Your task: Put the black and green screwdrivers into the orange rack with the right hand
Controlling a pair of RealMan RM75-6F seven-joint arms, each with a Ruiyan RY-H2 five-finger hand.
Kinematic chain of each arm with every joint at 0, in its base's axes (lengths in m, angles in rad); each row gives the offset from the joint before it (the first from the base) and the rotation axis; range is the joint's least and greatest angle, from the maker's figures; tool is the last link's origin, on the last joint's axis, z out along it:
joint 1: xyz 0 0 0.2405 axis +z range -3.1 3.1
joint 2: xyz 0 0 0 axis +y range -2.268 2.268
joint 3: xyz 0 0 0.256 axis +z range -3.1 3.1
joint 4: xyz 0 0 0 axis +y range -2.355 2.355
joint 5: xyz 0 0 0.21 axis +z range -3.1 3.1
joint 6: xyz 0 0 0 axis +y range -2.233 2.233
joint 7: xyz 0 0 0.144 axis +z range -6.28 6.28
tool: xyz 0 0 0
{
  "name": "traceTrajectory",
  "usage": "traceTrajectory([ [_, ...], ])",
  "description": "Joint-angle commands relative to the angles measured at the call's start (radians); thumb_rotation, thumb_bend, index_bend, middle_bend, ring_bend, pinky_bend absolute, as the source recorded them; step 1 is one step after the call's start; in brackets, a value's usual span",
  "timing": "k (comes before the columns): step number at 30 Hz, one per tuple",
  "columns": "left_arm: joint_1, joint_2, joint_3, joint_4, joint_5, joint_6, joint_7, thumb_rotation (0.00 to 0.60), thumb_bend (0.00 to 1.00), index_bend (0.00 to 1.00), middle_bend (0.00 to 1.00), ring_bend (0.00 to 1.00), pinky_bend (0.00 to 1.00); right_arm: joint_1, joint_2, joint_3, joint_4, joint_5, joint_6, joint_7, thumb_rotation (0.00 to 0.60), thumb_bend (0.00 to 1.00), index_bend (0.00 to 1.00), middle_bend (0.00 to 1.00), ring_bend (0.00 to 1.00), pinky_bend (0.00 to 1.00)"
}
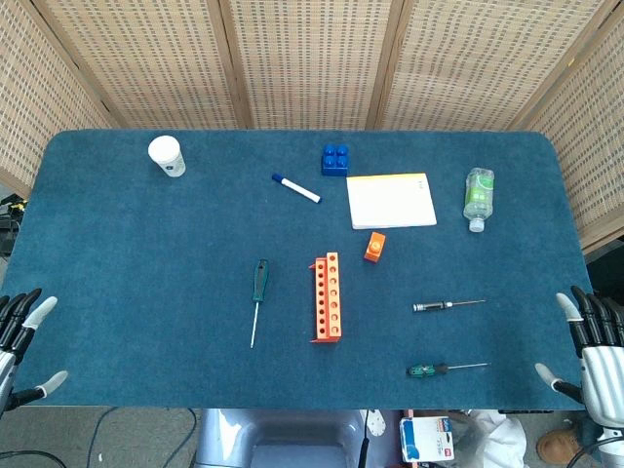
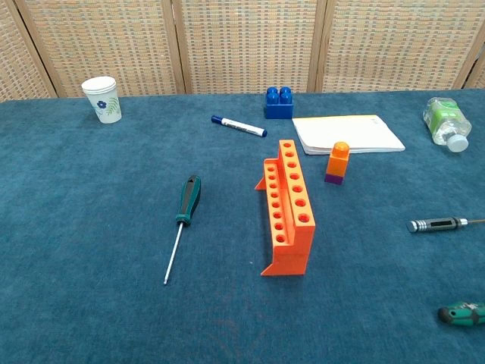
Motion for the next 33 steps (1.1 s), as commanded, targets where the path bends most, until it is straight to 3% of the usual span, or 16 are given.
traceTrajectory([
  [1, -0.003, -0.001, 0.0, -0.001, -0.003, -0.008, 0.004, 0.6, 0.0, 0.0, 0.0, 0.0, 0.0, 0.002, 0.0, 0.0, 0.0, 0.004, -0.007, -0.003, 0.6, 0.0, 0.0, 0.0, 0.0, 0.0],
  [6, -0.007, 0.002, -0.003, -0.007, -0.01, -0.015, 0.002, 0.6, 0.0, 0.0, 0.0, 0.0, 0.0, 0.027, 0.009, 0.003, 0.001, 0.019, -0.057, 0.035, 0.6, 0.0, 0.0, 0.0, 0.0, 0.0],
  [12, -0.016, 0.005, -0.011, -0.016, -0.026, -0.031, 0.002, 0.6, 0.0, 0.0, 0.0, 0.0, 0.0, 0.186, 0.039, 0.056, 0.039, 0.07, -0.288, 0.064, 0.6, 0.0, 0.01, 0.0, 0.0, 0.0],
  [18, -0.021, 0.006, -0.017, -0.025, -0.043, -0.044, 0.009, 0.6, 0.0, 0.0, 0.0, 0.0, 0.0, 0.359, 0.021, 0.1, 0.093, 0.128, -0.533, 0.045, 0.6, 0.0, 0.13, 0.0, 0.0, 0.0],
  [21, -0.024, 0.007, -0.02, -0.027, -0.053, -0.052, 0.01, 0.6, 0.0, 0.0, 0.0, 0.0, 0.0, 0.416, -0.018, 0.111, 0.121, 0.151, -0.603, 0.05, 0.6, 0.0, 0.25, 0.0, 0.0, 0.0],
  [24, -0.028, 0.009, -0.023, -0.029, -0.062, -0.06, 0.008, 0.6, 0.0, 0.0, 0.0, 0.0, 0.0, 0.454, -0.063, 0.11, 0.161, 0.161, -0.644, 0.032, 0.6, 0.01, 0.34, 0.0, 0.0, 0.0],
  [33, -0.036, 0.017, -0.035, -0.034, -0.095, -0.078, -0.009, 0.6, 0.0, 0.0, 0.0, 0.0, 0.0, 0.504, -0.164, 0.076, 0.234, 0.191, -0.706, -0.031, 0.6, 0.09, 0.37, 0.0, 0.0, 0.0],
])
